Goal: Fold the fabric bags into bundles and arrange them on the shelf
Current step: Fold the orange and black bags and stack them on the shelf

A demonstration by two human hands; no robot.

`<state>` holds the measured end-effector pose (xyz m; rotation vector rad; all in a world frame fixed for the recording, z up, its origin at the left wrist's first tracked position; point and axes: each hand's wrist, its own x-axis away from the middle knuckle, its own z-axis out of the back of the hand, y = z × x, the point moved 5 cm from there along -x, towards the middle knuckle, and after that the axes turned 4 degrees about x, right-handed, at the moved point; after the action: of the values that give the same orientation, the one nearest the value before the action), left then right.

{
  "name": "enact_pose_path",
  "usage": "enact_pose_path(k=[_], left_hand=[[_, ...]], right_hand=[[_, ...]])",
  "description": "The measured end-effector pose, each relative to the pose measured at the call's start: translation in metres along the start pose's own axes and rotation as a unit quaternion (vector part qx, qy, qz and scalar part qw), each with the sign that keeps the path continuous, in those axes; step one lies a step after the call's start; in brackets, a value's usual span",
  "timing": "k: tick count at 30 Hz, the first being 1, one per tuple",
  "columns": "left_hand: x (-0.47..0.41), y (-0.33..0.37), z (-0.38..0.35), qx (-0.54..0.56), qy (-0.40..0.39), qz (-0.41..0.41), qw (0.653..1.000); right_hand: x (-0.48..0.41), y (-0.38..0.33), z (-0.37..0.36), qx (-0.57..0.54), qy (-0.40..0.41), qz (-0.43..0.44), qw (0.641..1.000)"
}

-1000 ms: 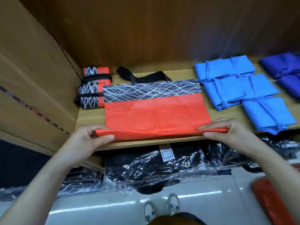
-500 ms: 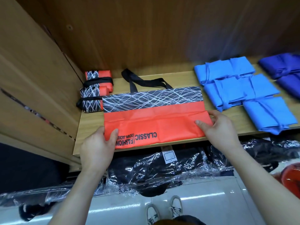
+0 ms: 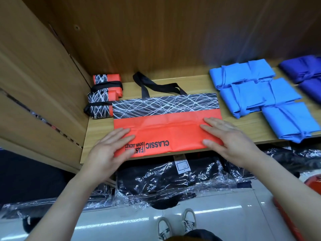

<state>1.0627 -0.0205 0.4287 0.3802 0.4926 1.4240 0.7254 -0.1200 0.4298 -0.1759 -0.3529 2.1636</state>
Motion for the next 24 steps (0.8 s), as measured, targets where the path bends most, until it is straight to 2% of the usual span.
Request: enact_pose_path(k=[1,3,5,8,11,13,15,17,21,24], left_hand=[[0.004,-0.002,0.000,-0.026,-0.034,0.000,0.999],[0.010,-0.002,0.001,-0.064,-0.049,-0.021,0.997],[0.011,-0.003,0.004,-0.054,-0.025,-0.034,0.998],[0.014,-0.002,0.010,0.026,0.018,-0.024,0.999],[0.020,-0.003,0.019,0.128,0.070,0.066,0.987],[0.022,-0.003,0.023,0.168,0.100,0.146,0.970],[0.023,-0.003,0.025,0.191,0.130,0.214,0.949],[0.023,-0.002,0.024,0.202,0.150,0.245,0.936],[0.019,-0.001,0.024,0.142,0.197,0.285,0.927],[0.014,0.003,0.027,0.094,0.217,0.293,0.927]], right_hand=[[0.003,0.002,0.002,0.014,-0.017,0.012,1.000],[0.009,0.006,0.004,0.026,-0.025,0.044,0.998],[0.010,0.010,0.007,-0.002,-0.016,0.063,0.998],[0.010,0.013,0.011,-0.051,-0.027,0.052,0.997],[0.010,0.010,0.016,-0.129,-0.037,0.032,0.990],[0.012,0.009,0.021,-0.217,-0.033,-0.021,0.975],[0.013,0.013,0.025,-0.299,0.000,-0.092,0.950],[0.013,0.015,0.024,-0.330,0.040,-0.145,0.932],[0.008,0.008,0.020,-0.314,0.140,-0.212,0.915],[0.004,0.003,0.017,-0.237,0.181,-0.230,0.926]])
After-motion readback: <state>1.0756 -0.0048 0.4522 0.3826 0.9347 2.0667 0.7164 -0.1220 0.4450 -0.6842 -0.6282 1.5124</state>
